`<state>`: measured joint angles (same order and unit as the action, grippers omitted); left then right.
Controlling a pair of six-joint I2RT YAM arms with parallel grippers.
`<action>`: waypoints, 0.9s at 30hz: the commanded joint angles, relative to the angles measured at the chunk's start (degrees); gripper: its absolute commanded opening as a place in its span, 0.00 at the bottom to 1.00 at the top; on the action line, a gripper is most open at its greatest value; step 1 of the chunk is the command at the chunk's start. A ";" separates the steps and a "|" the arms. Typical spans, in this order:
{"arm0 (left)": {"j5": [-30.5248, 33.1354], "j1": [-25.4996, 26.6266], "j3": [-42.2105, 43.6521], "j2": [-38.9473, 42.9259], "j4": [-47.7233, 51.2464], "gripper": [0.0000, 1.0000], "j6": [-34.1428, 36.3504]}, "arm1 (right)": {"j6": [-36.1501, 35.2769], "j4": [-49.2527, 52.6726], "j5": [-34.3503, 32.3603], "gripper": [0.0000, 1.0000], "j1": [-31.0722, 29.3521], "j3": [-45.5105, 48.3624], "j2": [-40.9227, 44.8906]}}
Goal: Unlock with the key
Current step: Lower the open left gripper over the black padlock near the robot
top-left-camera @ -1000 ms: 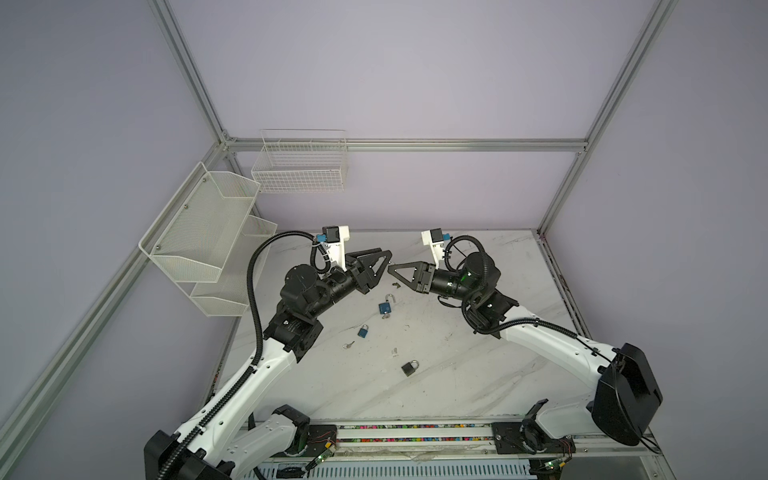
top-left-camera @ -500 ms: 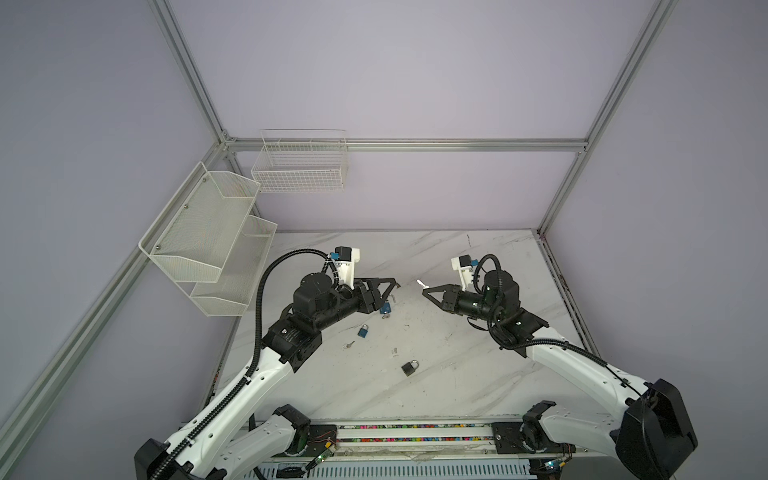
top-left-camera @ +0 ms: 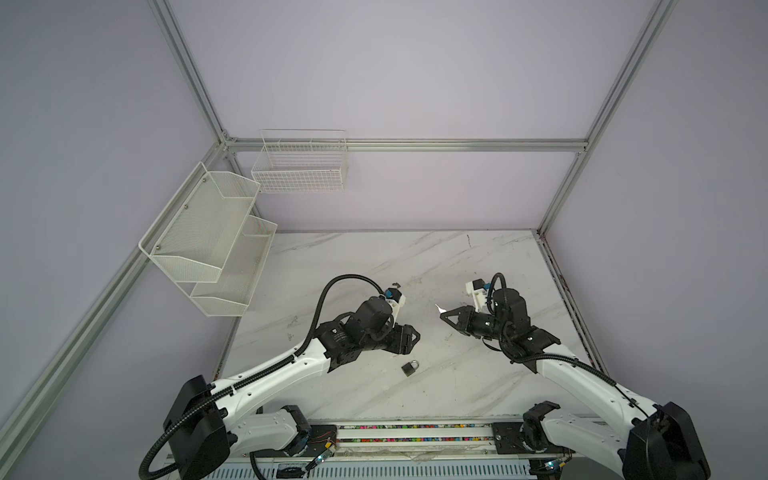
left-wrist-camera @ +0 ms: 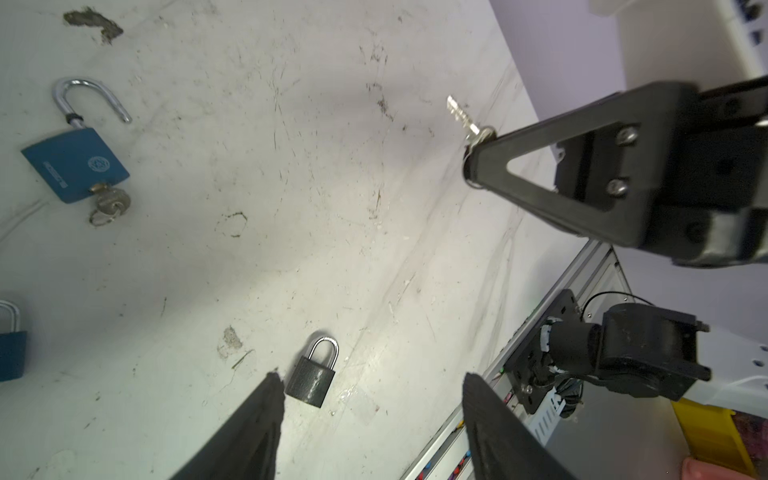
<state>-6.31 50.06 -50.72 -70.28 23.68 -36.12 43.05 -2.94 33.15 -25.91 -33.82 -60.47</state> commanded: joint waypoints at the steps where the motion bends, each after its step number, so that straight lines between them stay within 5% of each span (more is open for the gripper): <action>1: 3.69 2.90 1.81 -2.86 1.23 0.69 2.55 | -1.71 4.20 -2.13 0.00 0.54 -0.15 0.10; 10: 9.62 9.48 -3.09 -15.15 5.57 0.70 4.83 | -3.54 6.24 -3.74 0.00 0.83 -2.02 0.03; 27: 17.10 13.81 -10.46 -26.74 8.03 0.69 5.68 | -5.00 6.15 -3.55 0.00 1.30 -2.61 -1.77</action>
<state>8.58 63.33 -55.68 -96.60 31.38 -31.77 39.11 2.61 29.61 -25.02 -35.03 -61.89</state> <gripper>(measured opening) 0.694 0.076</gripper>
